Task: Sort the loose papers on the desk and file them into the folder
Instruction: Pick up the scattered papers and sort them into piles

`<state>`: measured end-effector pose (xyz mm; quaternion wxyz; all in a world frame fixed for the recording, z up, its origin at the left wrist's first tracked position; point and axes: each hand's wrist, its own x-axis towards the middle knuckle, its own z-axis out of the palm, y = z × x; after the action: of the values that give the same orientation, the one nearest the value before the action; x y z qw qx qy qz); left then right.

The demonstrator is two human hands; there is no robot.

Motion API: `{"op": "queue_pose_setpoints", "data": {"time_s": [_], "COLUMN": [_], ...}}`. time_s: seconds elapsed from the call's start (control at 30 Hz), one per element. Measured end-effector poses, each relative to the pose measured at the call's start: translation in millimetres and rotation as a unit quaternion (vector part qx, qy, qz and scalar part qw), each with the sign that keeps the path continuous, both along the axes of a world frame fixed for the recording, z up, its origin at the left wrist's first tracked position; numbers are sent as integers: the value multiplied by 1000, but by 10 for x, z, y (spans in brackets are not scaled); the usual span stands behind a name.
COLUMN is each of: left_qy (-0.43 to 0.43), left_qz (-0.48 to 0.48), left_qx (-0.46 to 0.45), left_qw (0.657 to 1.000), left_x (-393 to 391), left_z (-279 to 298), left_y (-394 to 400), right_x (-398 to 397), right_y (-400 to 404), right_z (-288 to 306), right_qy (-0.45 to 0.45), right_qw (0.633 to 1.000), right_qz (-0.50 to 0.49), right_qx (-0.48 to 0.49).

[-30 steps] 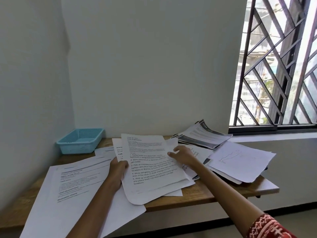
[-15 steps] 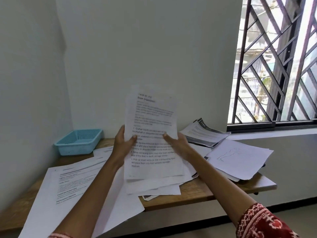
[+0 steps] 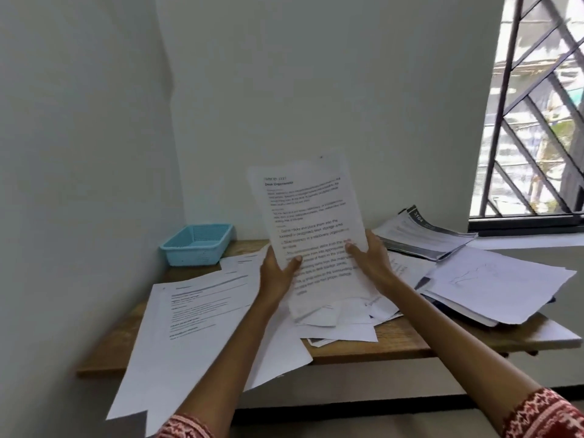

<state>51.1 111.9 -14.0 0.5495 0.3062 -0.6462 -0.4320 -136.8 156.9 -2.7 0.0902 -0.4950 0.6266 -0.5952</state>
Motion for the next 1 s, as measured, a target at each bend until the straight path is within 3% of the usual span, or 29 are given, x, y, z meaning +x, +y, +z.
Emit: {"op": "queue_pose_setpoints", "data": {"time_s": [0.23,0.5,0.67,0.77,0.87,0.93,1.0], "left_qy": [-2,1,-39,-100,-240,-288,-291], "left_qz": [-2,64,83,154,305,359,382], "left_qx": [58,77,92,89,85,74,56], "left_qw": [998,995,991,979,918,885,875], "left_x": [293,777,1203,1490,1796,1960,2094], "left_z": [56,97,55,33,44,41,28], "left_y": [-83,-158,-225,-238,-106,56,155], "right_x": [177,696,1134,1268,1387,1437,1501], "right_y": [-151,-408,-363,-391,-299,-165,26], "right_z": [139,123,74,65,88,76,34], "right_qy": [-20,-163,-65,-53,-28,100,232], "right_qw": [999,979,971,963,945,933,899], "right_qz": [42,116,208,239,268,269,295], "right_qx": [-10,41,93,115,184,218,224]}}
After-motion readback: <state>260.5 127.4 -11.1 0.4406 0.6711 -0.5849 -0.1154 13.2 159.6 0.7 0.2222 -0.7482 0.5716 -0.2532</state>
